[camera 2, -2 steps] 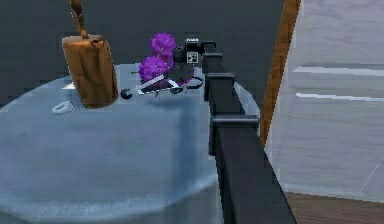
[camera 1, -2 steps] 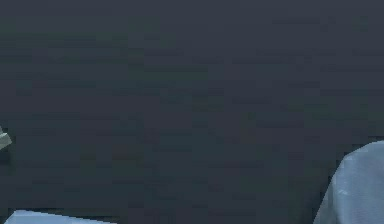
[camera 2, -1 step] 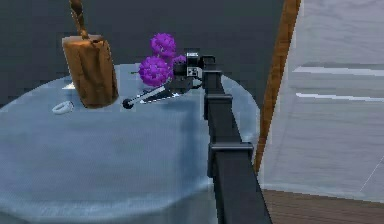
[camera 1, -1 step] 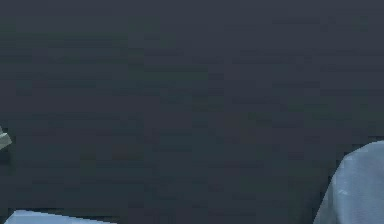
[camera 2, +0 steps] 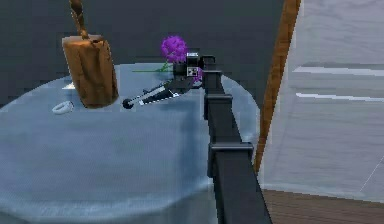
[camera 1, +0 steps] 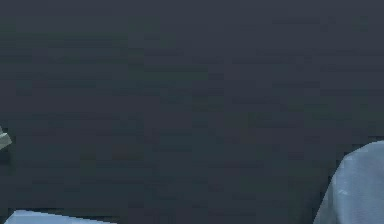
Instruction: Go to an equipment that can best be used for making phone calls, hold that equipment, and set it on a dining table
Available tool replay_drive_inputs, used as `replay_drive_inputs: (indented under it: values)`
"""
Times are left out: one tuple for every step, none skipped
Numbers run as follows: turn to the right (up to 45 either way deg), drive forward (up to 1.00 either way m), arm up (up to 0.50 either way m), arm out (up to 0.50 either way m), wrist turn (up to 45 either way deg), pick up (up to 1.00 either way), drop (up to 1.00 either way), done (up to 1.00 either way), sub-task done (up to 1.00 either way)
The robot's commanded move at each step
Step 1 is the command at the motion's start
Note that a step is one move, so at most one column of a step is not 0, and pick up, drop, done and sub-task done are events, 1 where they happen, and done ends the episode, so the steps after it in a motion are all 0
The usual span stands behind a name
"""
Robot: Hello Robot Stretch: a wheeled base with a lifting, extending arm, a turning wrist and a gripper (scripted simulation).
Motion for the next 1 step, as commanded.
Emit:
replay_drive_inputs:
  values:
    - [0.0, 0.0, 0.04, 0.0, 0.0, 0.0, 0.0, 0.0, 0.0]
